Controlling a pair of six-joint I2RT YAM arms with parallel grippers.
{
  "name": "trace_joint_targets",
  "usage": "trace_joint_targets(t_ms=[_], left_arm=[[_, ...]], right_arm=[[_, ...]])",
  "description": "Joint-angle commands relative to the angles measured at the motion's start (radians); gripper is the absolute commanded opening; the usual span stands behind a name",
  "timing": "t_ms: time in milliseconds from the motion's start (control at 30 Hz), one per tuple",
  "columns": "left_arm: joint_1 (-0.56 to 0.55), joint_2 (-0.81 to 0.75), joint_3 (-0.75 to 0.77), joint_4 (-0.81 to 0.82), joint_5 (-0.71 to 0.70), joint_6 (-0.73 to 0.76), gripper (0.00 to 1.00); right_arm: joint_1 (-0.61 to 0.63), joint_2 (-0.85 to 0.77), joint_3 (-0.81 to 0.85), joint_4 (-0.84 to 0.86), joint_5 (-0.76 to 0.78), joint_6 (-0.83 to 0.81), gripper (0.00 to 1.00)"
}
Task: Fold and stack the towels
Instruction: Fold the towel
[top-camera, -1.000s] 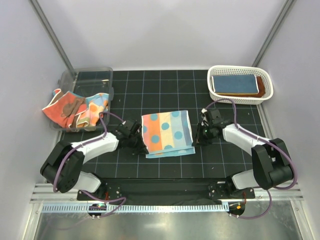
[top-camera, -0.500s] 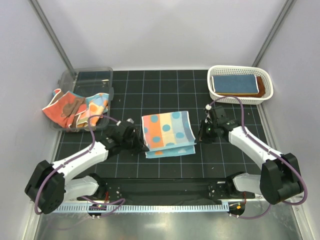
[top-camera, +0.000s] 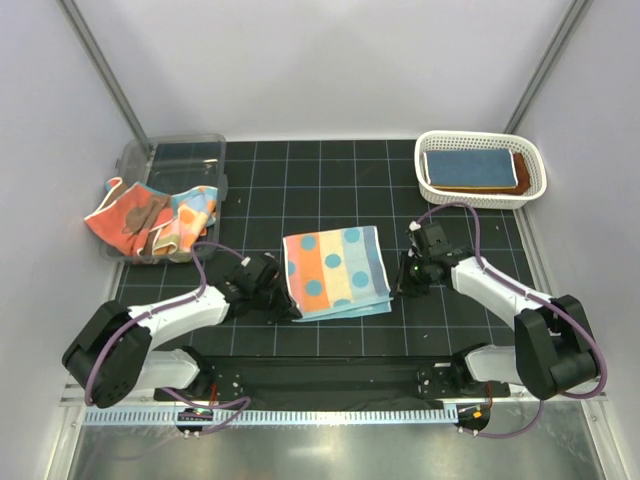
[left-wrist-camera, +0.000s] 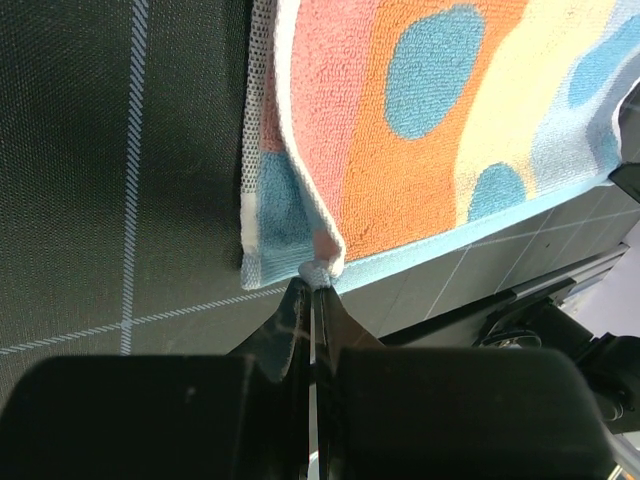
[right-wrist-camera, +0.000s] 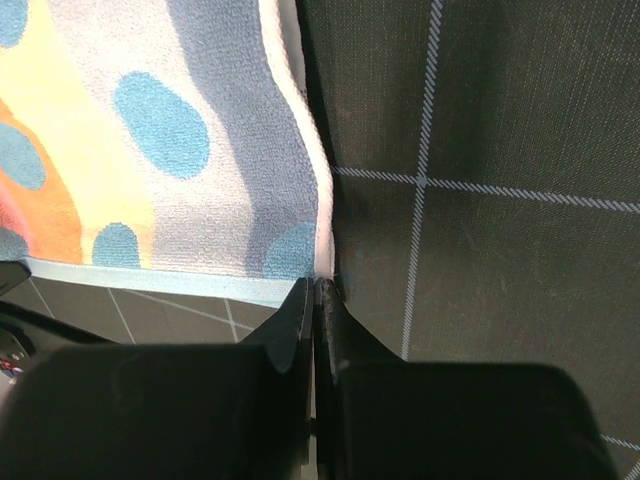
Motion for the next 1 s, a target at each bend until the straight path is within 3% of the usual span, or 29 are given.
trace_joint_targets(t_ms=[0,233,433,633,800,967], left_arm=[[-0.003,0.002,-0.014,-0.007,-0.039,0.007,0.00],[-0.004,-0.051,0.085,-0.156,-0.086,0.056,0.00],[-0.018,-0.065,-0.058,-0.050,-0.057,-0.005,0.00],[-0.063,-0.036,-0.066,0.002,-0.077,-0.024,0.00],[-0.060,-0.031,0.136,-0.173,-0.123,0.051,0.00],[-0.076,-0.102,0.195,-0.280,-0.155,0.059,0.00]], right_arm=[[0.002,0.006,-0.020,0.032,0.035,0.008,0.01],[0.024,-0.057,0.055,-0.047,0.036,0.025,0.01],[0.068,-0.092,-0.090,0.048,0.055,0.091,0.01],[0.073,-0.079,-0.119,0.091,0.056,0.097,0.01],[0.071,-0.080,0.044,-0.013,0.079,0.063,0.01],[0.071,-0.147,0.100,-0.118,0.091,0.051,0.01]])
